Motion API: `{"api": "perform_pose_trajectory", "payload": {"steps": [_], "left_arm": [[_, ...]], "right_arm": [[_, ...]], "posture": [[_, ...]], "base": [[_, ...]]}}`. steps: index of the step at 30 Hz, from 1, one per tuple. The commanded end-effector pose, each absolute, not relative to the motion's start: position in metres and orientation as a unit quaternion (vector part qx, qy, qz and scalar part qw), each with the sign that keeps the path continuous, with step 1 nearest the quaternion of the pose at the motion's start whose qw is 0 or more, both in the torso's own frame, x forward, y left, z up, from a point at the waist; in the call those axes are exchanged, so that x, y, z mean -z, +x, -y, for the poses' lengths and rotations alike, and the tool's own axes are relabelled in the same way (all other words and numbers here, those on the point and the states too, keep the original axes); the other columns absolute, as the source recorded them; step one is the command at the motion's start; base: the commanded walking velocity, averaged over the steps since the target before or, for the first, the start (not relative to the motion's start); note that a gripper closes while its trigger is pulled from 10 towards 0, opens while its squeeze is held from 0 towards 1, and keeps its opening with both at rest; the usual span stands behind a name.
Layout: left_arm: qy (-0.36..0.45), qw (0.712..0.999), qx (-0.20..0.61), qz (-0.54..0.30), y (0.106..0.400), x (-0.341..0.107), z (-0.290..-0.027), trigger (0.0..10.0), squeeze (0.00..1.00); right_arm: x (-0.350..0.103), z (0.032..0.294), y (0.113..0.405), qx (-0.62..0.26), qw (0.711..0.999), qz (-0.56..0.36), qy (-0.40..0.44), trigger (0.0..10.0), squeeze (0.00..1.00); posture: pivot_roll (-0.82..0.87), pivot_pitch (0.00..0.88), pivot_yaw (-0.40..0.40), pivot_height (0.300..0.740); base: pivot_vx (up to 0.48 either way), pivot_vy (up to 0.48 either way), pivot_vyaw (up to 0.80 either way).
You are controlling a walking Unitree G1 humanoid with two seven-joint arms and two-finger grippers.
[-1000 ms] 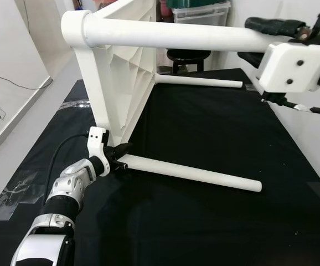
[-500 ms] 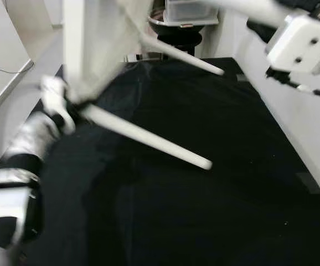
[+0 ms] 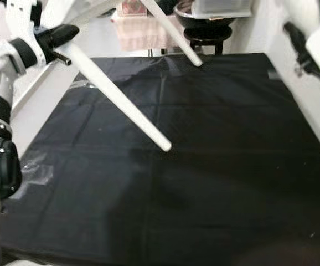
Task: Building children table
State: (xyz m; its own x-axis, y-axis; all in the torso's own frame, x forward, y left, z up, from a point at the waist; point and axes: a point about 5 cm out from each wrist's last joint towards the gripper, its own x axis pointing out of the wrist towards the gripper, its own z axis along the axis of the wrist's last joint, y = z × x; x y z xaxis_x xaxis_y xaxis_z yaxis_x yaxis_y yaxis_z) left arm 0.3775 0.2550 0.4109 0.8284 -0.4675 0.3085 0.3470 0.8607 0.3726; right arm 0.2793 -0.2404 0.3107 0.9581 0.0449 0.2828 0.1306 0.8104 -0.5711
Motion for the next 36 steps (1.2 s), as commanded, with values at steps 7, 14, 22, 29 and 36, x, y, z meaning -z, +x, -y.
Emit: {"api": "perform_pose_trajectory", "payload": {"steps": [7,14,22,29,36], "left_arm": [[0.184,0.933,0.177,0.253,0.353,-0.456,-0.276,10.0,0.00],[0.165,0.927,0.247,0.228,0.365,-0.432,-0.260,10.0,0.00],[0.112,0.912,0.355,0.171,0.378,-0.359,-0.229,10.0,1.00],[0.034,0.920,0.362,0.146,0.364,-0.286,-0.210,10.0,1.00],[0.003,0.942,0.315,0.116,0.353,-0.237,-0.201,10.0,1.00]], "right_arm": [[-0.193,0.245,0.280,0.057,0.982,-0.087,-0.155,0.0,0.00],[-0.194,0.211,0.284,0.005,0.985,-0.071,-0.156,0.0,0.00],[-0.202,0.191,0.292,-0.032,0.989,-0.012,-0.141,10.0,1.00],[-0.194,0.182,0.277,-0.088,0.988,0.026,-0.121,10.0,1.00],[-0.175,0.191,0.264,-0.089,0.989,0.008,-0.115,10.0,1.00]], "posture": [[-0.15,0.044,0.147,0.740],[-0.16,0.047,0.145,0.740],[-0.16,0.055,0.138,0.740],[-0.17,0.070,0.109,0.740],[-0.18,0.075,0.095,0.740]], "base": [[0.000,0.000,0.00],[0.000,0.000,0.00],[0.000,0.000,0.00],[0.000,0.000,0.00],[0.000,0.000,0.00]]}}
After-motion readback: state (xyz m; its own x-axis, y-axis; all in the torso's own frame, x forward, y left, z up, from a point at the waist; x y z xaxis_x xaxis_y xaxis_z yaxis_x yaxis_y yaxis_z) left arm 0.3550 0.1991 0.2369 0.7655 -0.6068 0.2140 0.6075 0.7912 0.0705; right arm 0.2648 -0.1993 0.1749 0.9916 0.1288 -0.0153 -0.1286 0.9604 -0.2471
